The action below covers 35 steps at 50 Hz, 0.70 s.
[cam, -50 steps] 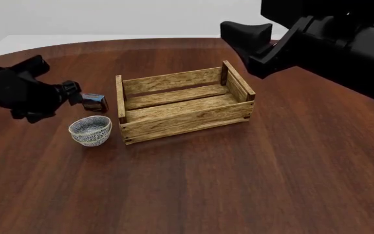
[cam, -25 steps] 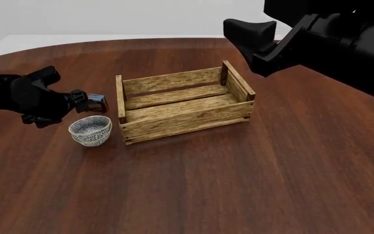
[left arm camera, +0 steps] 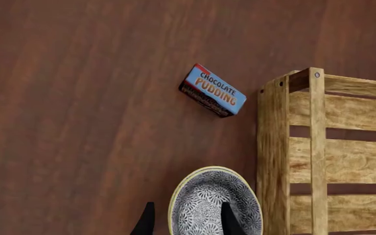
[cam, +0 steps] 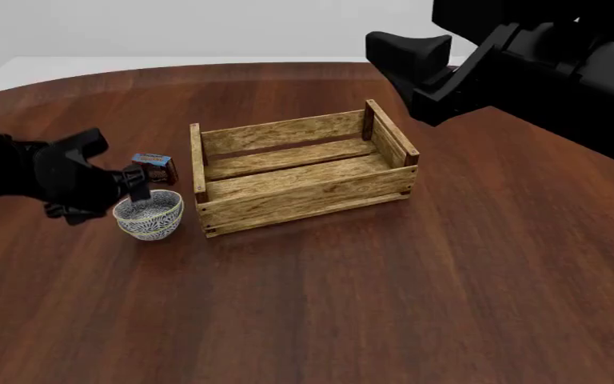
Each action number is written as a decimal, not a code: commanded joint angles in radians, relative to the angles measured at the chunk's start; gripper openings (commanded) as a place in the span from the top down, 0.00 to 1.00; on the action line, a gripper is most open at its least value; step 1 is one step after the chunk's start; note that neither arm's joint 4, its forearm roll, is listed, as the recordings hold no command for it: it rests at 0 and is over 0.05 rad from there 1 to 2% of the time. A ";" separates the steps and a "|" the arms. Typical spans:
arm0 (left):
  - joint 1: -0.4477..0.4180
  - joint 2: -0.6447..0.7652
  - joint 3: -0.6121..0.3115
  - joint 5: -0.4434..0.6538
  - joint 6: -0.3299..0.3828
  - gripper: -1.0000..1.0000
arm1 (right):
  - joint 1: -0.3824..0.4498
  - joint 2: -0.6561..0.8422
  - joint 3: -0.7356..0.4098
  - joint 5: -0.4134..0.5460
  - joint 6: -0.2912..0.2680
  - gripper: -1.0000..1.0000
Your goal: Stack the right bowl on the left bowl and place them in the tray.
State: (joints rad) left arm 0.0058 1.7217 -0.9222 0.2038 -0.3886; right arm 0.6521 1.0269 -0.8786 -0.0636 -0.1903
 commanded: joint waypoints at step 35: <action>-0.014 0.093 -0.002 -0.010 0.079 0.00 | 0.000 0.000 -0.006 0.007 0.003 0.00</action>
State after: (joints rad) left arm 0.0081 1.7987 -0.8673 0.1265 -0.3906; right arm 0.6522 1.0328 -0.8814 -0.0634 -0.1908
